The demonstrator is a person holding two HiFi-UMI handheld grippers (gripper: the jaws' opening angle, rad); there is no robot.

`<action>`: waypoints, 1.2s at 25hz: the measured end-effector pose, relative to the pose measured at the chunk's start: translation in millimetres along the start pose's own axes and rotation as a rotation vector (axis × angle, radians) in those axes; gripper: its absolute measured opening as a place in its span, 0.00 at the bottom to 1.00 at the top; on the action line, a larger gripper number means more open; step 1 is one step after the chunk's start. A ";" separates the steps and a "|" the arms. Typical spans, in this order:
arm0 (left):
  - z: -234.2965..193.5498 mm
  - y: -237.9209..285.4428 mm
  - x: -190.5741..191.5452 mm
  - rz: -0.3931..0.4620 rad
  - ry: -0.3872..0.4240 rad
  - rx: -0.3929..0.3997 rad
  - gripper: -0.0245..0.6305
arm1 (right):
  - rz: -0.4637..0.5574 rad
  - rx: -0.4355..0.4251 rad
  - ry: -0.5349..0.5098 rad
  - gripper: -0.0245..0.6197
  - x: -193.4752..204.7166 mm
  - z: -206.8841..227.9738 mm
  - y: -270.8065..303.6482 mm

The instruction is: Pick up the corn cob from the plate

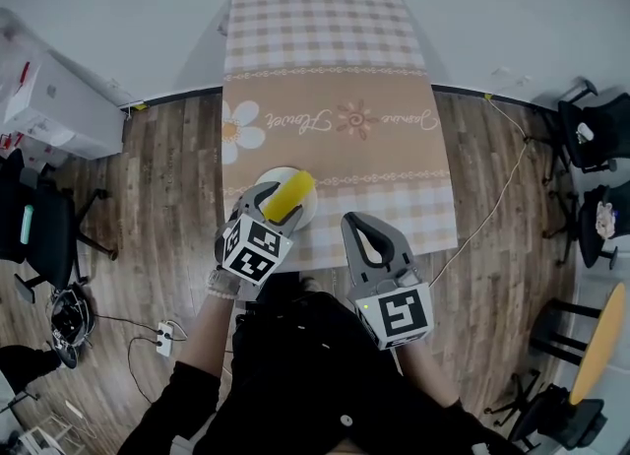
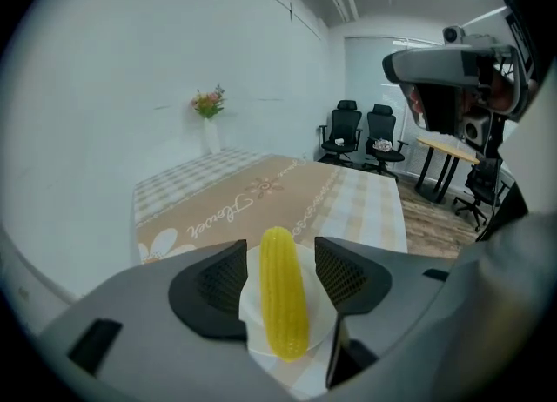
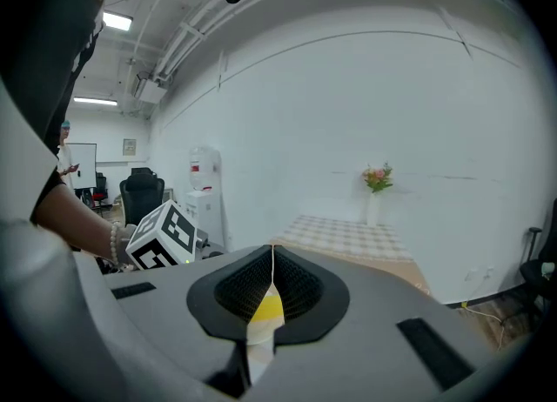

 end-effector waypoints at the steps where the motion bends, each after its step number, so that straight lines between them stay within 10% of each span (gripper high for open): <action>1: -0.7 4.6 2.1 -0.013 0.012 0.003 0.41 | -0.003 0.006 0.000 0.10 -0.6 0.3 0.9; 30: -11.0 78.5 30.7 -0.176 -0.061 0.119 0.44 | -0.048 0.054 0.047 0.10 7.3 10.2 15.3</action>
Point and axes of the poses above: the fingertips, and each gripper's own axes: y forward along the fingers, z to its right, x out of its underside, the point moved 10 cm from there along -y, backward along the fingers, and after that the axes turned 3 degrees about y, right-handed, at the moved point
